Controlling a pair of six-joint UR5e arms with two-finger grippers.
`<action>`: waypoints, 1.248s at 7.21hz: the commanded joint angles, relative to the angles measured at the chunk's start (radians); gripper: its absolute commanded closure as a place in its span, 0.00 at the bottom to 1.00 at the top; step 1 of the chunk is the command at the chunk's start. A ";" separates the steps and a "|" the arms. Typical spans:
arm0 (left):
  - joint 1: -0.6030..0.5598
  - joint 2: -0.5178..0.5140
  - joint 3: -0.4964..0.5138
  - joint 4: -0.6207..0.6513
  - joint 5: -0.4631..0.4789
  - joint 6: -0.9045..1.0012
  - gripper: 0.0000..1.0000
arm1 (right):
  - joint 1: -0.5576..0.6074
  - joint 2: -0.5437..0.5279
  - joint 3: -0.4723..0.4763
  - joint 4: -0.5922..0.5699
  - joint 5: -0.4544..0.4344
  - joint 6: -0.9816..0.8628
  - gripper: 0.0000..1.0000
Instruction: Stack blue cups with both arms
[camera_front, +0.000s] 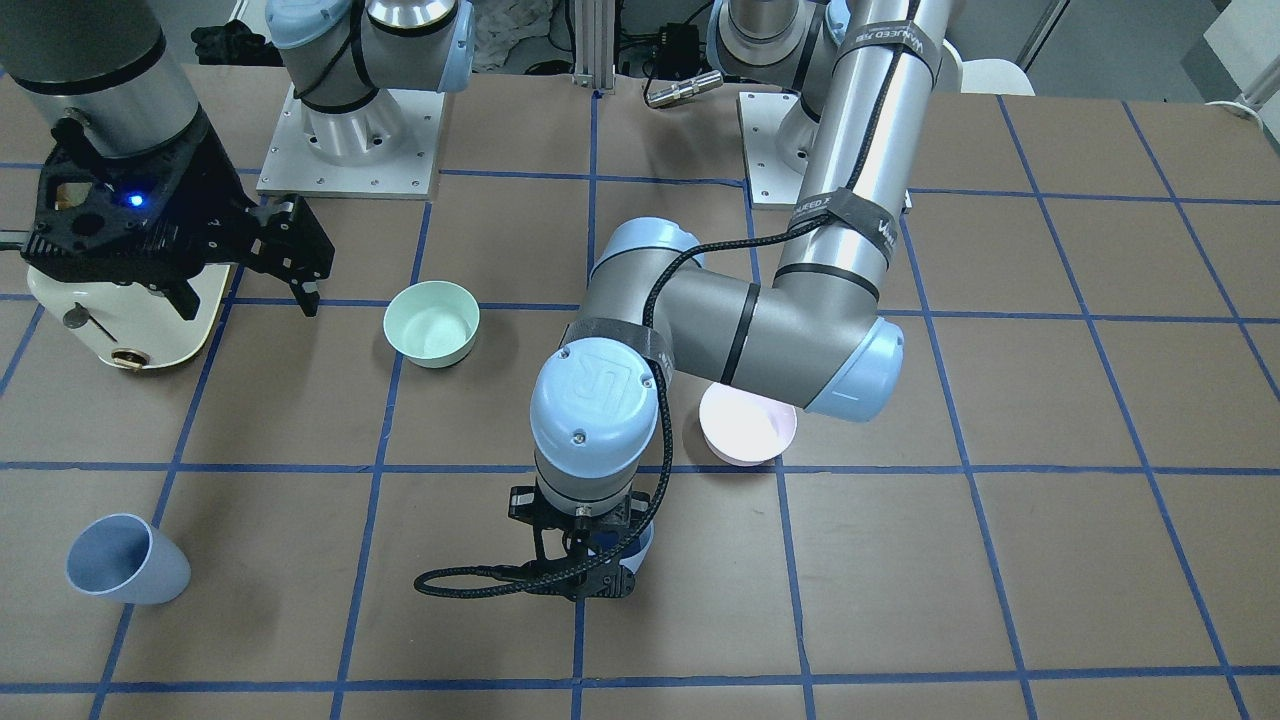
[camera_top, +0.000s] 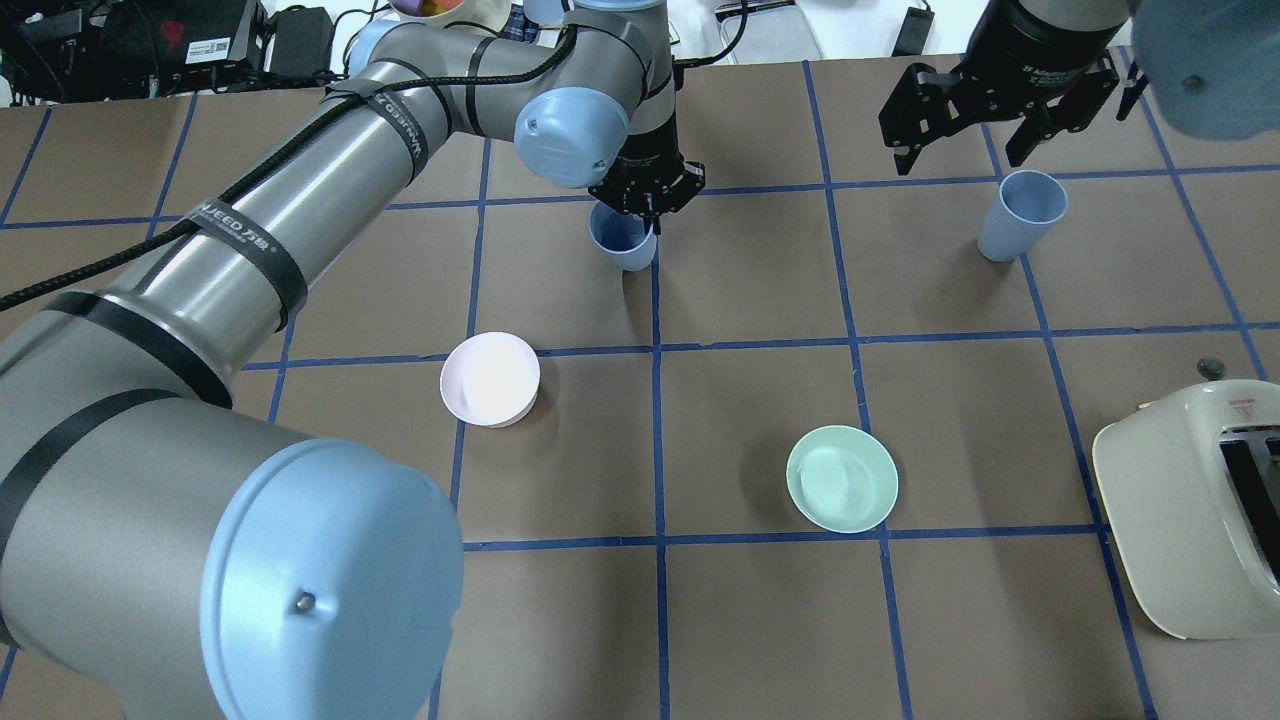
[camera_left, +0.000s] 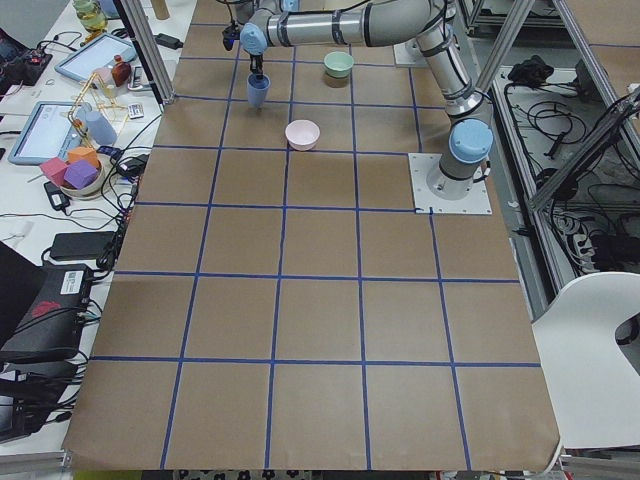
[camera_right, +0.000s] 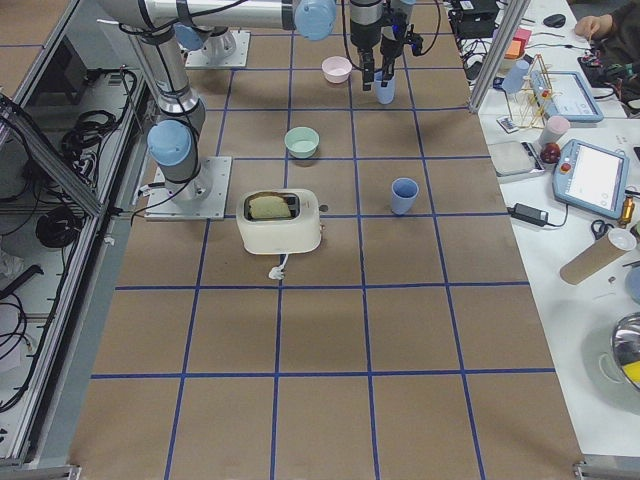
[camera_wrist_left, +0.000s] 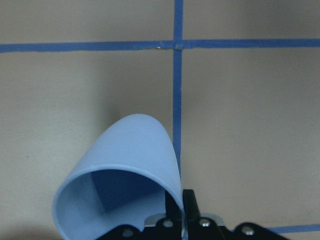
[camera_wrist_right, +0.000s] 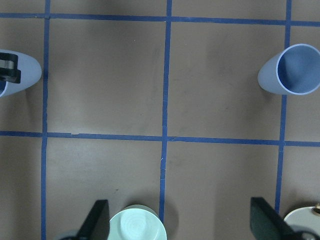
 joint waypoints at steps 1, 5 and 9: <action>-0.012 -0.009 -0.001 0.000 -0.028 0.004 1.00 | 0.001 0.000 0.000 0.000 -0.001 0.001 0.00; -0.012 0.010 0.007 0.014 -0.020 0.006 0.00 | -0.003 0.003 -0.005 -0.004 0.003 -0.009 0.00; 0.089 0.131 -0.002 -0.087 -0.028 0.248 0.00 | -0.089 0.064 -0.086 0.011 0.013 -0.020 0.00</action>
